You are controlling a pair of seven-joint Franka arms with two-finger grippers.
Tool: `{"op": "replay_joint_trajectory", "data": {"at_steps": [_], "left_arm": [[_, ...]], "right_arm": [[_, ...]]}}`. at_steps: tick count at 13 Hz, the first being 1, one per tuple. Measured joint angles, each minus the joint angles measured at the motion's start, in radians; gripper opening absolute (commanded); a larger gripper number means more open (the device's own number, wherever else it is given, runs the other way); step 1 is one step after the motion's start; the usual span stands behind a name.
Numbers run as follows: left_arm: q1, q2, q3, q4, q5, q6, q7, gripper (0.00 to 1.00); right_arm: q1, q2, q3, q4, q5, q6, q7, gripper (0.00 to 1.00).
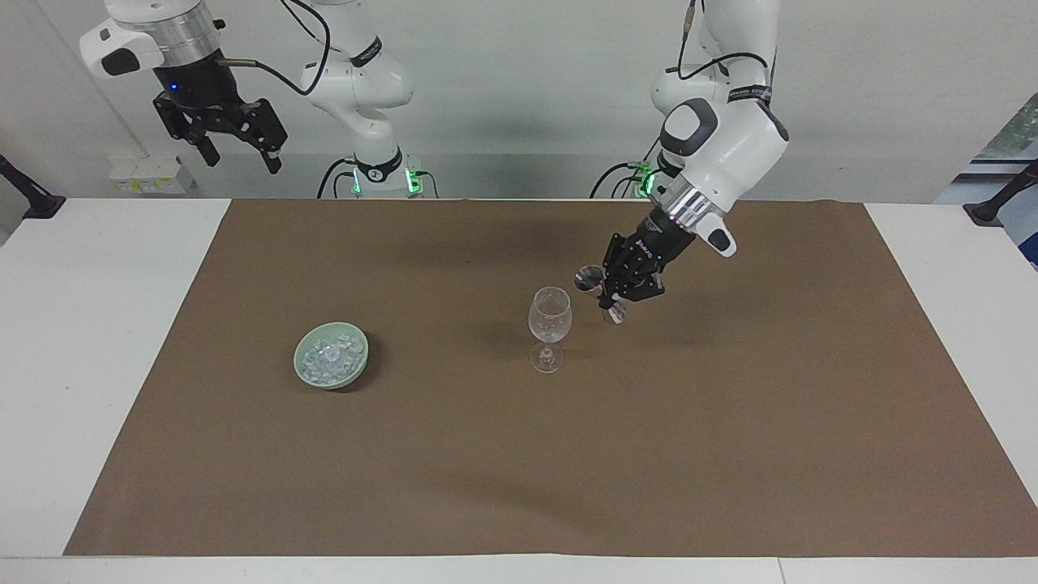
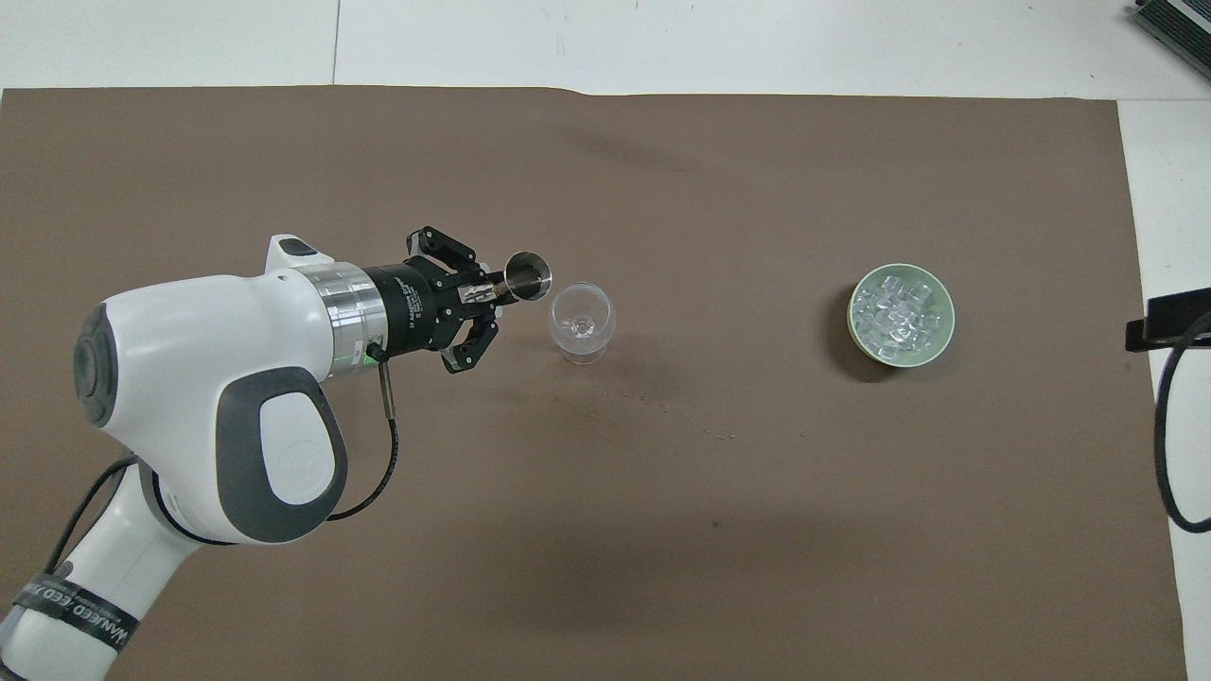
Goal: Pour wine and add ice with both arms
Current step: 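Lift the bottle with the left gripper and carry it over the cup, then tilt the bottle with the left gripper to pour into the cup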
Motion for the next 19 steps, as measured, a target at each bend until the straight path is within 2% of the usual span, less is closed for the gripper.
{"op": "replay_joint_trajectory", "data": {"at_steps": [5,9,14,19], "left_arm": [[0.000,0.001,-0.018,0.002,0.179,0.018,-0.088,0.00],[0.000,0.023,-0.040,0.041,0.403,0.021,-0.260,0.00],[0.000,0.042,-0.061,0.062,0.576,0.021,-0.362,0.00],[0.000,0.043,-0.089,0.062,0.712,0.008,-0.383,0.00]], "right_arm": [[0.000,0.000,0.000,0.000,0.000,0.000,0.000,1.00],[0.000,0.000,0.000,0.000,0.000,0.000,0.000,1.00],[0.000,0.000,0.000,0.000,0.000,0.000,0.000,1.00],[0.000,0.000,0.000,0.000,0.000,0.000,0.000,1.00]]}}
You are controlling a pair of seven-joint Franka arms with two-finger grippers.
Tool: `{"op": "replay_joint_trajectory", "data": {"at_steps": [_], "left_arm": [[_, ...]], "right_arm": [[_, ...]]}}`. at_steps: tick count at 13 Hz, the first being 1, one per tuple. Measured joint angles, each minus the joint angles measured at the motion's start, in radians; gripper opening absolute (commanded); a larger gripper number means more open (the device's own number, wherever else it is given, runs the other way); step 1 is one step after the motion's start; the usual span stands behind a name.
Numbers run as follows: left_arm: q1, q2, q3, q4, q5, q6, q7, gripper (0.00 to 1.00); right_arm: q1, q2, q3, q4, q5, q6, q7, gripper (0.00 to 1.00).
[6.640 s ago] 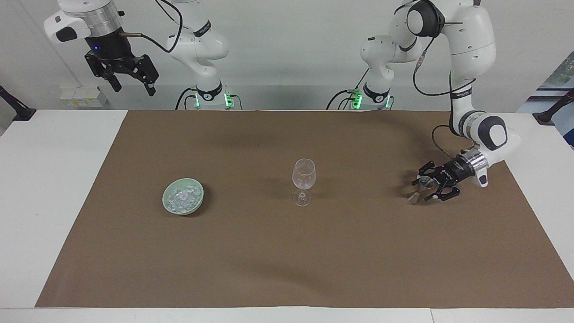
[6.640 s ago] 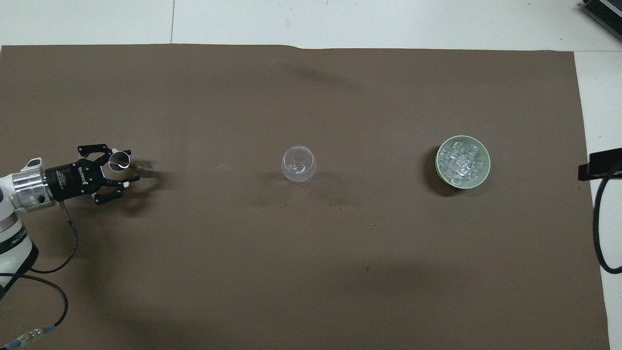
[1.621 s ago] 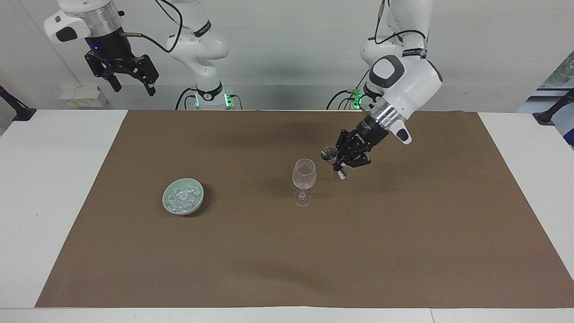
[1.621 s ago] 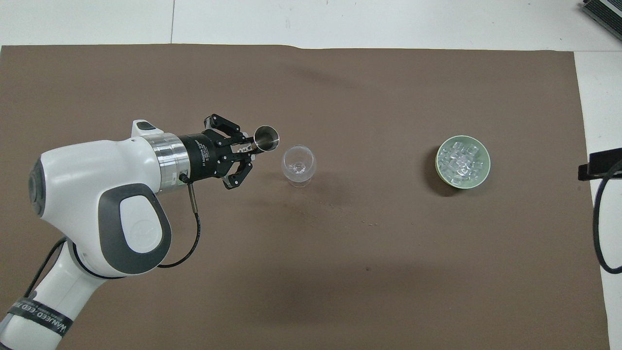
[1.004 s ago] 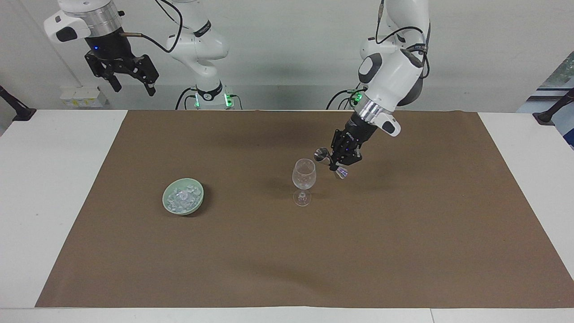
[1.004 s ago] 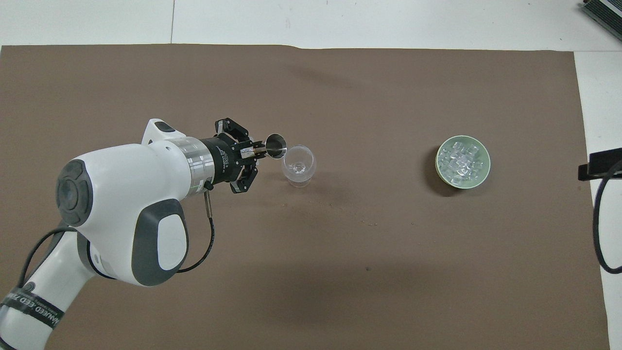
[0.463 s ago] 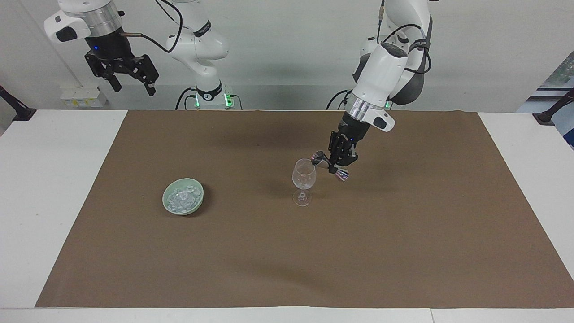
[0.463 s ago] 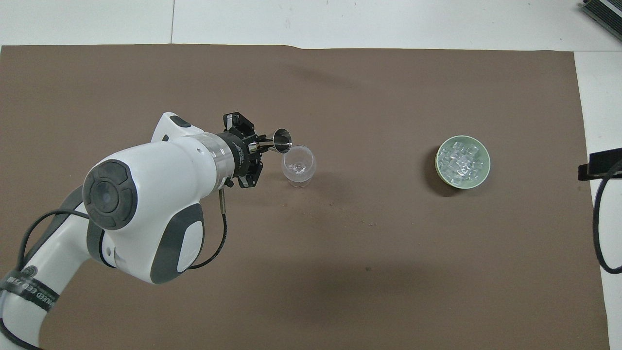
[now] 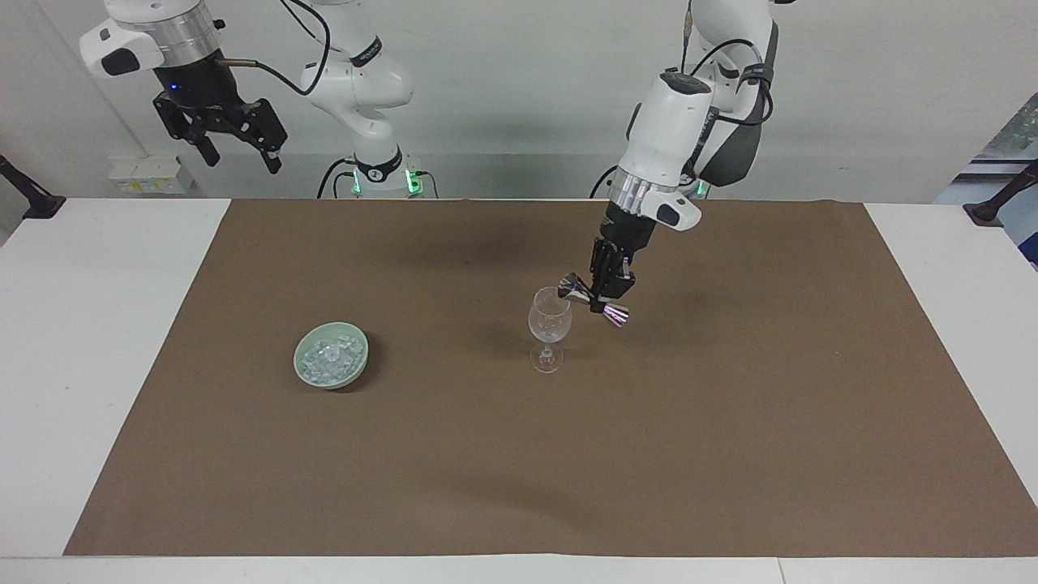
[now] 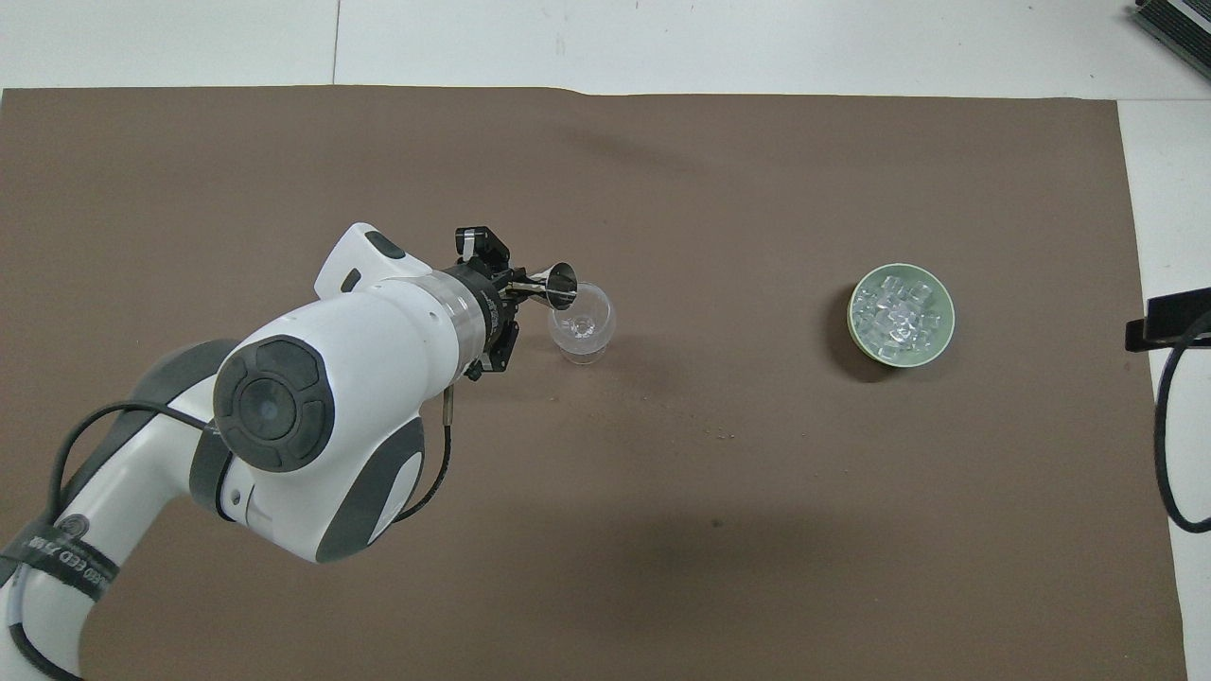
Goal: Pour wine and add ice with both arms
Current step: 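Tilt the bottle with the left gripper to pour into the cup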
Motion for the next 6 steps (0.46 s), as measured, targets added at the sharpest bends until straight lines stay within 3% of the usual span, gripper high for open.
{"op": "replay_joint_trajectory", "data": {"at_steps": [6], "left_arm": [[0.000,0.000,-0.024,0.001,0.160,-0.029,-0.039,0.00]], "right_arm": [[0.000,0.000,0.000,0.000,0.000,0.000,0.000,1.00]]}}
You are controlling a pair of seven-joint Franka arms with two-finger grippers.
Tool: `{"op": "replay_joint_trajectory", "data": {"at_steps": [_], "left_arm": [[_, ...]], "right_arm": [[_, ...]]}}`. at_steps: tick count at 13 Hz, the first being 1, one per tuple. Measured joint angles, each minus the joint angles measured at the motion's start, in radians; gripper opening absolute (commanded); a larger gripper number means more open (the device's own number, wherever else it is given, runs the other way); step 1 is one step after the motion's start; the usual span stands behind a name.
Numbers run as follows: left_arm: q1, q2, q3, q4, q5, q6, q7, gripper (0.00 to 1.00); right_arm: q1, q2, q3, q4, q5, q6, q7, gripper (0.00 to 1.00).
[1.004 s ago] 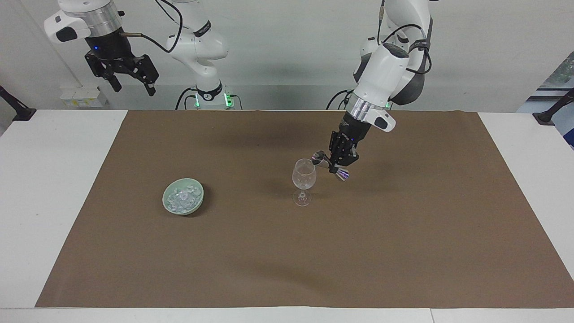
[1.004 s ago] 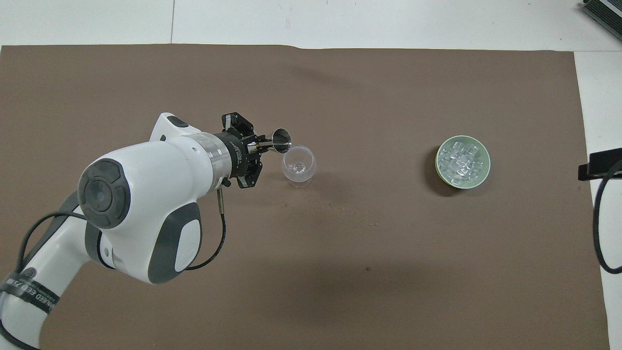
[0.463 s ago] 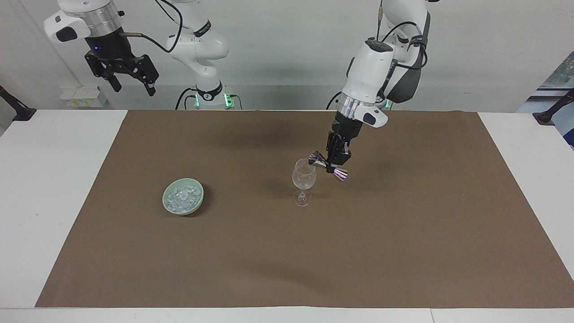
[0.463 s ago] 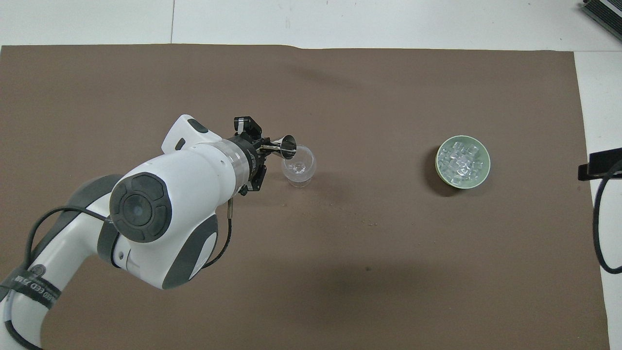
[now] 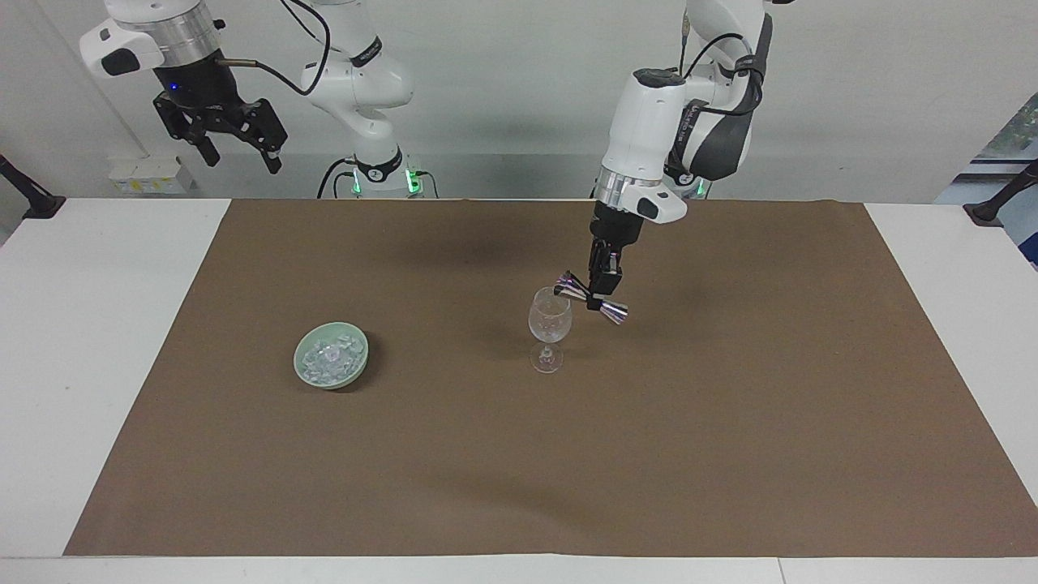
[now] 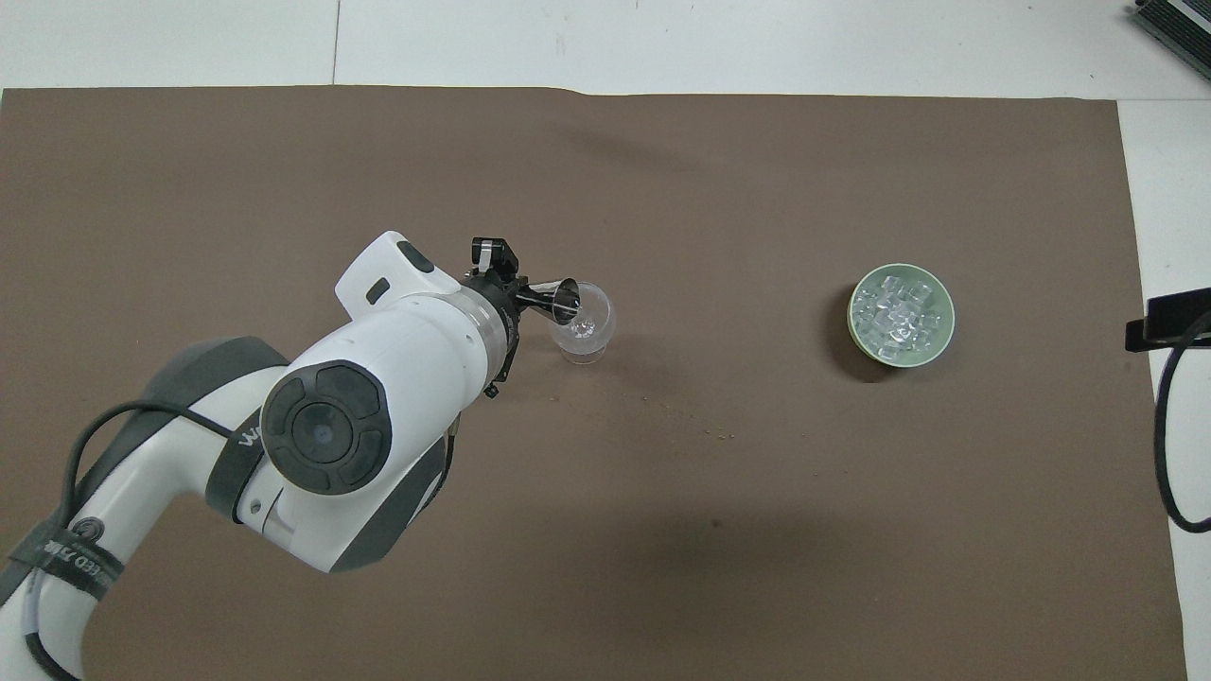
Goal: Pour wine and add ice with both arms
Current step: 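Tilt the bottle with the left gripper to pour into the cup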
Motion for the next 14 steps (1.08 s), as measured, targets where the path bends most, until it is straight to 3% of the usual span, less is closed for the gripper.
{"op": "replay_joint_trajectory", "data": {"at_steps": [14], "left_arm": [[0.000,-0.001,-0.061,0.042,0.354,-0.101,-0.088,0.00]], "right_arm": [[0.000,0.000,0.000,0.000,0.000,0.000,0.000,1.00]]}}
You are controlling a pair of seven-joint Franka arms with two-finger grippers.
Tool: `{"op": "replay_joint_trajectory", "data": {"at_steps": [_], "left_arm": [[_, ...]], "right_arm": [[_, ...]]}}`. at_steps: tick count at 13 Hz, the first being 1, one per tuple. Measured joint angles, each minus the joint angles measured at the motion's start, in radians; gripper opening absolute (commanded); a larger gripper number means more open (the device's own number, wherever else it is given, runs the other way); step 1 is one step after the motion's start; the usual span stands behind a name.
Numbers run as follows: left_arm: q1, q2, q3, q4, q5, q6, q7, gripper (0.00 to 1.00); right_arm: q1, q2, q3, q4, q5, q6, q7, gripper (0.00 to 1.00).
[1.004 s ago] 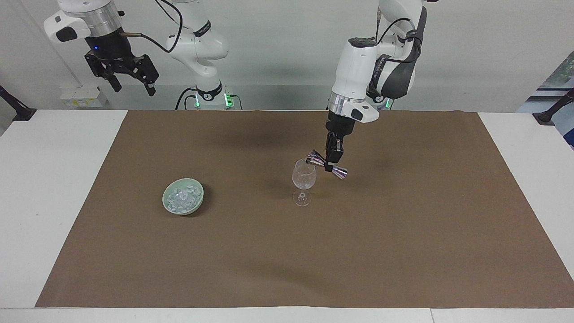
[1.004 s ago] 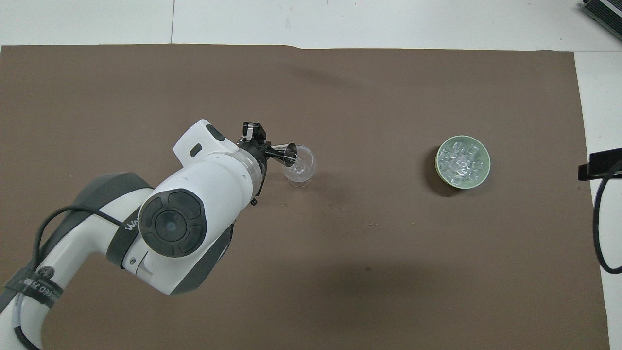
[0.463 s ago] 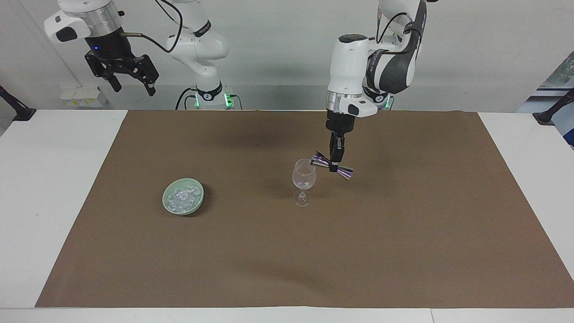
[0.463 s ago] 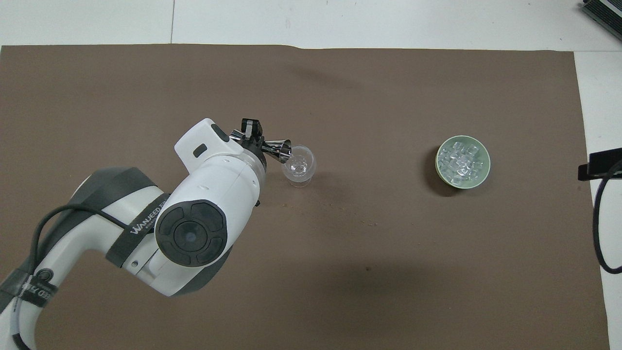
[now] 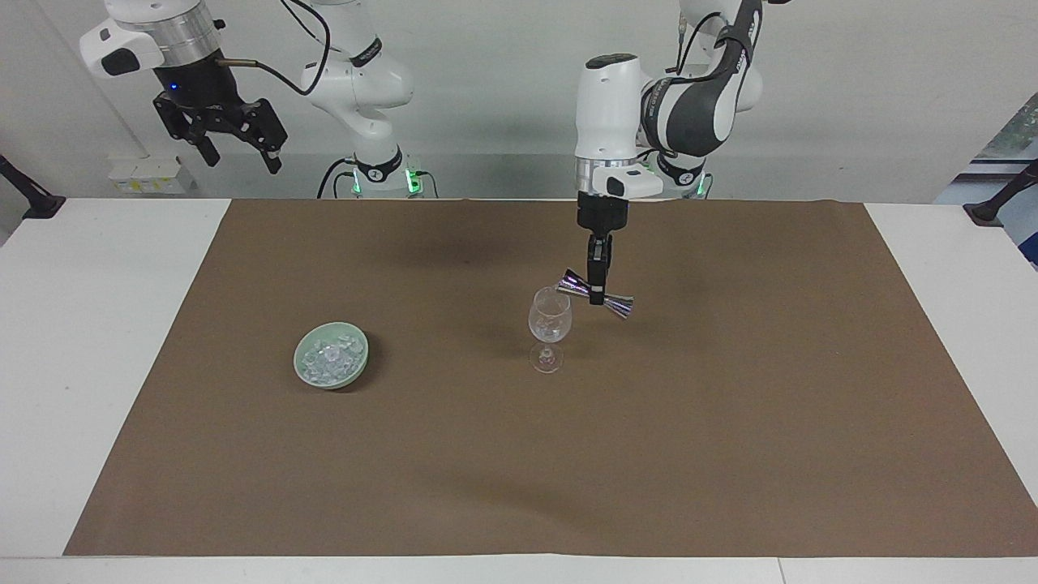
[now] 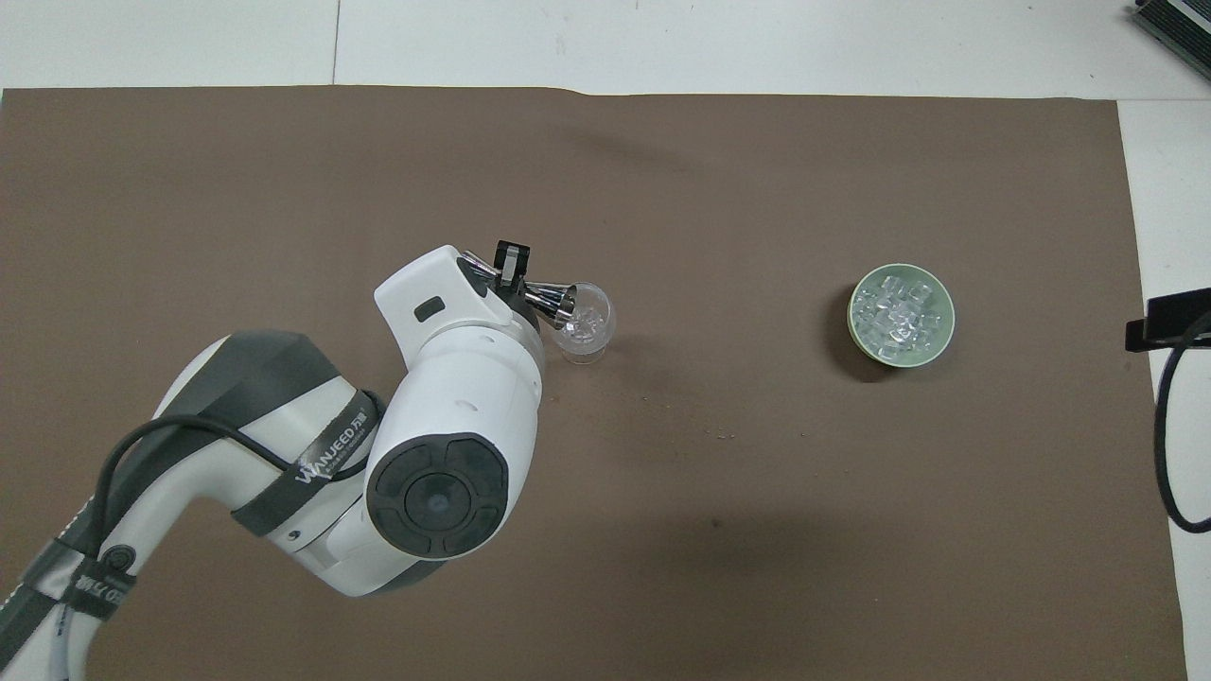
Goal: Pour wine and add ice with both arms
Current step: 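Tilt the bottle with the left gripper to pour into the cup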
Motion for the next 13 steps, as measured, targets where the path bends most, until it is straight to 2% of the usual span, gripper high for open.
{"op": "replay_joint_trajectory", "data": {"at_steps": [6,13], "left_arm": [[0.000,-0.001,-0.022,0.037,0.171,-0.038,-0.002,0.00],[0.000,-0.001,-0.055,0.059,0.306,-0.076,-0.002,0.00]], "right_arm": [[0.000,0.000,0.000,0.000,0.000,0.000,0.000,1.00],[0.000,0.000,0.000,0.000,0.000,0.000,0.000,1.00]]}}
